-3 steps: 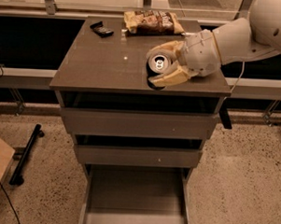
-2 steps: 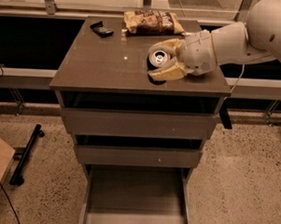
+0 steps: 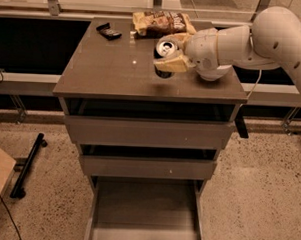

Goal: Pick pepsi can from bottom drawer and place on counter

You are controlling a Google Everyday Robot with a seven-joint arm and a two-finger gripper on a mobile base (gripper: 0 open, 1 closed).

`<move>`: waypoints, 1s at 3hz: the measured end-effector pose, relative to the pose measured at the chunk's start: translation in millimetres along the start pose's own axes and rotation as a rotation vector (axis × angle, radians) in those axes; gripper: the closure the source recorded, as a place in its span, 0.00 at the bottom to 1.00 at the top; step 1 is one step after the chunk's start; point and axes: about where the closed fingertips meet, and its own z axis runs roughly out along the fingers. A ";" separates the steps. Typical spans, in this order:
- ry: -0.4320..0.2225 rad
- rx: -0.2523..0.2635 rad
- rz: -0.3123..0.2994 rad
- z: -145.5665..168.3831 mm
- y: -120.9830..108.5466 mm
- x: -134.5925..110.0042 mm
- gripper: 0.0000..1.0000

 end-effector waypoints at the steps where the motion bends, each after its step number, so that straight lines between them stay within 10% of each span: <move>1: -0.022 0.041 0.066 14.8 -22.1 9.0 1.00; 3: -0.033 0.066 0.196 39.3 -47.8 32.6 0.58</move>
Offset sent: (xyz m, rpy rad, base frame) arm 0.0741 0.0052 -0.0265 0.1290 0.1346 -0.1371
